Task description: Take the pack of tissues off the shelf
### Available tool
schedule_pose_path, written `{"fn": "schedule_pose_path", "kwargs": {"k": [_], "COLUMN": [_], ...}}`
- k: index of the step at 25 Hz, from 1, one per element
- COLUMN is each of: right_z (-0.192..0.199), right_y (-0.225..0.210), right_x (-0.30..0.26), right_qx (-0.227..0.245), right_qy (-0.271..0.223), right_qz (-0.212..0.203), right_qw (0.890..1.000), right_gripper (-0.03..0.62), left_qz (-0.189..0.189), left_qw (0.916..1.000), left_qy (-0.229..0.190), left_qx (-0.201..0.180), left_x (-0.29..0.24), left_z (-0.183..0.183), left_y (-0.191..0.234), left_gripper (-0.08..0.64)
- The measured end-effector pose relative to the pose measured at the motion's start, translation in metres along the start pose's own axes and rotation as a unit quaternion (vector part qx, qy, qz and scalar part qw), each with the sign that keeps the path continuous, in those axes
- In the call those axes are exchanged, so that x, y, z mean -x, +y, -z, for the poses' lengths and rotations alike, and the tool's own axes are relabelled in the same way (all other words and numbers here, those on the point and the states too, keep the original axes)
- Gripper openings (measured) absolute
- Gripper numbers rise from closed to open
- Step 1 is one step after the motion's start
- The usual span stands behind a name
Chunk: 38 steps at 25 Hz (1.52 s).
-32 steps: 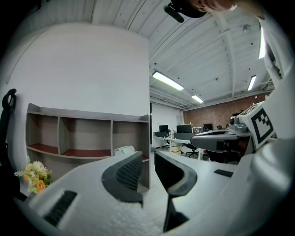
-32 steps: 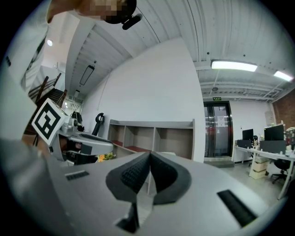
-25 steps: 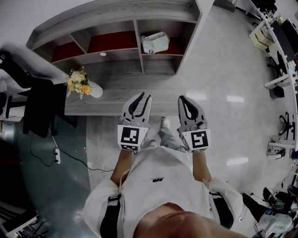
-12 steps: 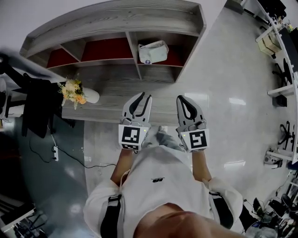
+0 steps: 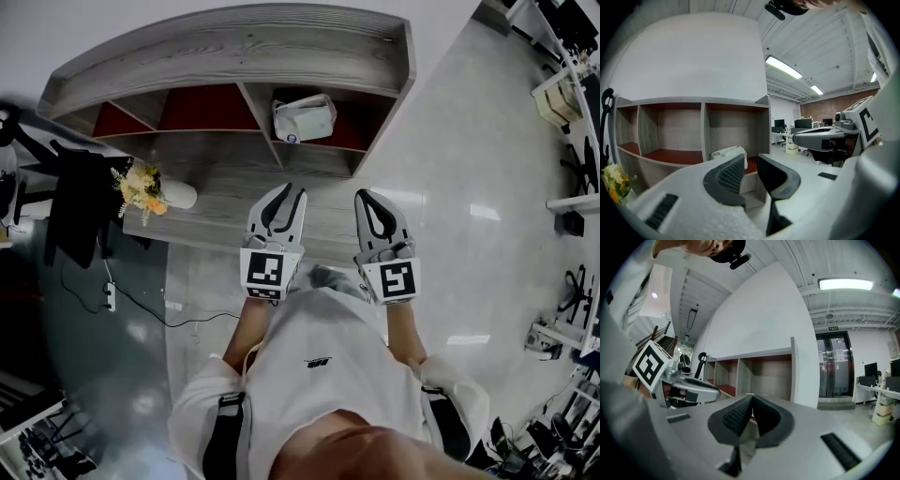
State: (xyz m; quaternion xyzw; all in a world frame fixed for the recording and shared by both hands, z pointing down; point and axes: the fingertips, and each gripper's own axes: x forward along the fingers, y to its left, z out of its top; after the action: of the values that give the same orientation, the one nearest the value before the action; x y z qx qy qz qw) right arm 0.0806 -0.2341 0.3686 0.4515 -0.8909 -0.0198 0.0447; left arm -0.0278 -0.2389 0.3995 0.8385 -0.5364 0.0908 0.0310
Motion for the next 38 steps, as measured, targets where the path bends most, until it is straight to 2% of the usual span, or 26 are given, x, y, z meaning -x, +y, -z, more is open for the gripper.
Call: {"fn": "schedule_pose_path", "kwargs": {"k": [16, 38], "right_z": [0.025, 0.047], "right_y": [-0.015, -0.027], "right_x": [-0.044, -0.086], "right_qx": [-0.013, -0.019], "right_qy": [0.022, 0.052], "right_qz": [-0.041, -0.013], "right_qw": [0.999, 0.998], "right_gripper": [0.026, 0.026], "left_qz": [-0.048, -0.076], "left_qw": [0.9978, 0.9928], "left_qy": [0.046, 0.076], "left_qx": [0.011, 0.054], "left_x": [-0.058, -0.126], "left_z": [0.03, 0.06], "left_y": [0.033, 0.082], "left_gripper": [0.128, 0.183]}}
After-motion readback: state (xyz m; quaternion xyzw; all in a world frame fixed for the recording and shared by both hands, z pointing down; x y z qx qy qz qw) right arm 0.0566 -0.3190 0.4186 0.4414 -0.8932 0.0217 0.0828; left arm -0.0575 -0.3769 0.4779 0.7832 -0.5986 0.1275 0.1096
